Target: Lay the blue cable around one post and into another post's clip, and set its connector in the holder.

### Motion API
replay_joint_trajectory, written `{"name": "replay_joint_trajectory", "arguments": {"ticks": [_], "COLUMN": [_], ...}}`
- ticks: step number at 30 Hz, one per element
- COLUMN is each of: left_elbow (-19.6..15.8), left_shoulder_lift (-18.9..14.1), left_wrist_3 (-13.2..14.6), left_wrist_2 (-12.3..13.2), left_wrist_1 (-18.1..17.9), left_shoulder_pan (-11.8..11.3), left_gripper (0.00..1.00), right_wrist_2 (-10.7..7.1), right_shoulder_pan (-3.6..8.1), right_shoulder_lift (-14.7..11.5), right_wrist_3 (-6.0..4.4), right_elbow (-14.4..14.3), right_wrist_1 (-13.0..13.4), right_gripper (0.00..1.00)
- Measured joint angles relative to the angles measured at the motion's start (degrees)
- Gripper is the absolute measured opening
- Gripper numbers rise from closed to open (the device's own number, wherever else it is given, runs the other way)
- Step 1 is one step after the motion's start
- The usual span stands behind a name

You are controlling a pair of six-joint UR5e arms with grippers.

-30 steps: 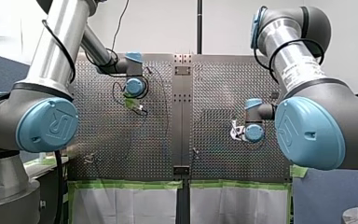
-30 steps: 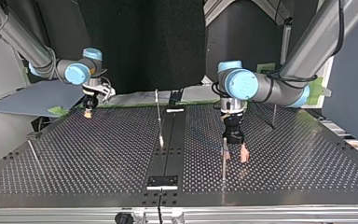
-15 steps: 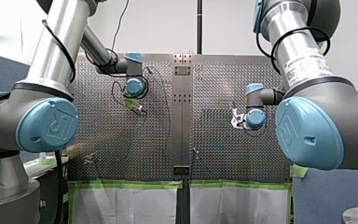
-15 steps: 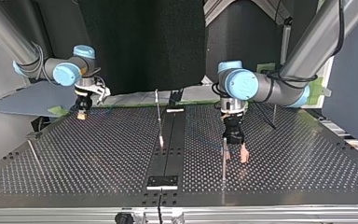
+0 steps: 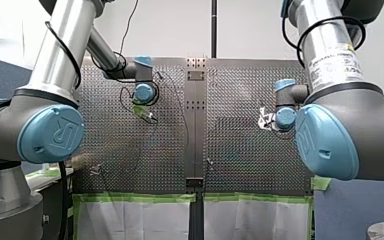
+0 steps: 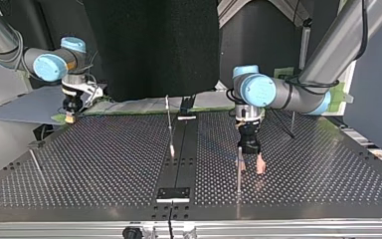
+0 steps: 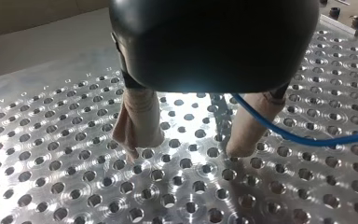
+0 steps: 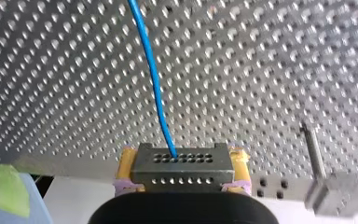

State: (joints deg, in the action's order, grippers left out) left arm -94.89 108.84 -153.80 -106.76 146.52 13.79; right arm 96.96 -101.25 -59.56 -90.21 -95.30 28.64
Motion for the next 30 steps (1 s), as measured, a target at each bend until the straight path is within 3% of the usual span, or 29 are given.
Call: {"name": "replay_joint_trajectory", "arguments": {"ticks": [6, 9, 19, 30], "left_elbow": [0.18, 0.22, 0.25, 0.53], "left_shoulder_lift": [0.0, 0.0, 0.0, 0.0], "left_wrist_3": [0.0, 0.0, -0.03, -0.08], "left_wrist_2": [0.12, 0.25, 0.54, 0.82], "left_wrist_1": [0.0, 0.02, 0.09, 0.36], "left_shoulder_pan": [-0.05, -0.04, -0.06, -0.06], "left_gripper": [1.0, 1.0, 1.0, 1.0], "right_wrist_2": [-3.38, -4.98, -9.56, -10.93], "right_shoulder_pan": [3.23, 4.03, 5.14, 6.84], "right_shoulder_lift": [-3.53, -5.13, -9.92, -14.81], "right_wrist_3": [-0.63, -0.7, -0.73, -0.65], "right_elbow": [-0.42, -0.43, -0.3, 0.14], "right_wrist_1": [-0.16, 0.28, 0.69, 0.45], "right_gripper": [0.0, 0.0, 0.0, 0.0]}}
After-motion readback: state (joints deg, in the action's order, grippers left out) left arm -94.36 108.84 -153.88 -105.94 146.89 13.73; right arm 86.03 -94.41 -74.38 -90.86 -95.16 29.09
